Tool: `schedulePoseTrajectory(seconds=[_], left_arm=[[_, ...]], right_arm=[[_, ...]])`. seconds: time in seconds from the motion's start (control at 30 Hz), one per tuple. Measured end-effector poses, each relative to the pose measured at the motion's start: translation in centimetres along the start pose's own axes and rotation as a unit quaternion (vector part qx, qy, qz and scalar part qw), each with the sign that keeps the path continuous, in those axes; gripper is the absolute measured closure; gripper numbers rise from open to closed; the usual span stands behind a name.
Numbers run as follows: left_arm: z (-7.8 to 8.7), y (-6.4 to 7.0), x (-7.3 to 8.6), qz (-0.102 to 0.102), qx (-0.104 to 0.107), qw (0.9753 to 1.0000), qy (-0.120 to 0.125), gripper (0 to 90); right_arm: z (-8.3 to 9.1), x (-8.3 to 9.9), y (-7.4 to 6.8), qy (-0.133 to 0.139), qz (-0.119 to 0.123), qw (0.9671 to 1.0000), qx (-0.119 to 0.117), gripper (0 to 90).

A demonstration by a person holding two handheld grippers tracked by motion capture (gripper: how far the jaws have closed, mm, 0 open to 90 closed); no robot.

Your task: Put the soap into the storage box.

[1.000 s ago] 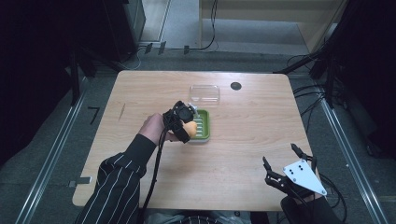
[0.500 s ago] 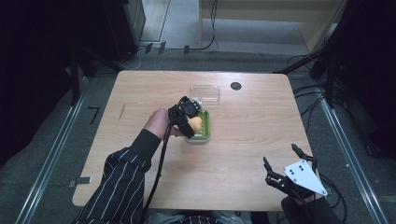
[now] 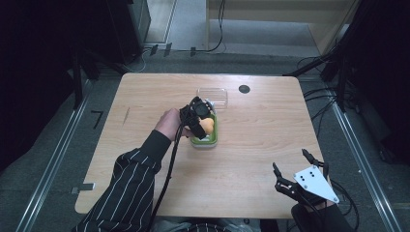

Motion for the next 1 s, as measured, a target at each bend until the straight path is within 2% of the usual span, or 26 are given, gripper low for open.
schedulePoseTrajectory(seconds=[0.47, 0.8, 1.0], left_arm=[[-1.1, -0.5, -0.2, -0.002, -0.004, 1.0, -0.006, 39.6], [-2.9, -1.4, -0.1, 0.004, -0.002, 0.9999, -0.01, 39.6], [-3.7, -1.7, -0.1, -0.001, -0.001, 1.0, -0.008, 39.6]], right_arm=[[0.0, 0.0, 0.0, 0.001, 0.004, 1.0, -0.001, 13.3], [0.0, 0.0, 0.0, 0.0, 0.003, 1.0, 0.0, 13.3], [0.0, 0.0, 0.0, 0.001, 0.002, 1.0, -0.001, 13.3]])
Point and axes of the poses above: each handheld gripper's, and its own axes: z roughly backward along the jaws, x roughly out of its underside, y roughly to its right, the point moved 6 cm from there along -z, roughly forward along the jaws, and after that the axes turned 8 degrees about y, right-handed, at the moved point
